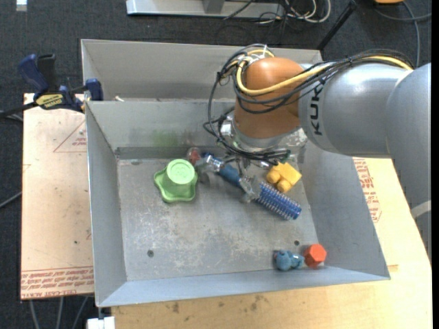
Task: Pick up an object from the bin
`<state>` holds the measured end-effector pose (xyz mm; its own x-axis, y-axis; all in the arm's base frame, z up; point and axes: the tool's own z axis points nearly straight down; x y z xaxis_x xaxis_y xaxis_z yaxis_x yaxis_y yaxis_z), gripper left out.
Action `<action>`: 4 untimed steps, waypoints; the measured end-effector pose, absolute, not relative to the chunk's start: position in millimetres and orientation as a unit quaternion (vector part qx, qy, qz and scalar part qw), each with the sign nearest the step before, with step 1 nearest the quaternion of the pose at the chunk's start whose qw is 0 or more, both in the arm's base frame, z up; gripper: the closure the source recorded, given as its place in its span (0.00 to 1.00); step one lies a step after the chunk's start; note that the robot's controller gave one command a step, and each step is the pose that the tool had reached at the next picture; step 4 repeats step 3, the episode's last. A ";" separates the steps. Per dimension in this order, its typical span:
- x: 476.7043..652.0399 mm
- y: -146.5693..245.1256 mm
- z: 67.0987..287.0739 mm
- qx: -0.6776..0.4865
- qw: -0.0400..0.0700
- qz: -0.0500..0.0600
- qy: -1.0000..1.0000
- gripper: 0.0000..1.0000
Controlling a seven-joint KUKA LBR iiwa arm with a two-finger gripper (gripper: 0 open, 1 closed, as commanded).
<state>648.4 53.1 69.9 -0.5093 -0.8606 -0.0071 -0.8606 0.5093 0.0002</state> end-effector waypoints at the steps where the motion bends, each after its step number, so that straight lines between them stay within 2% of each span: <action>1: 649.0 53.1 70.9 -0.495 0.004 0.002 0.869 1.00; 2: 651.9 54.3 170.5 -0.494 0.006 -0.002 0.869 1.00; 3: 653.4 55.0 193.0 -0.492 0.004 0.000 0.870 1.00; 4: 653.4 55.0 193.0 -0.492 0.004 0.000 0.870 1.00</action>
Offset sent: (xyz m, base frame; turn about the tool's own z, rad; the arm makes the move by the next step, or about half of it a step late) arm 0.0000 0.0000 0.0000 0.0000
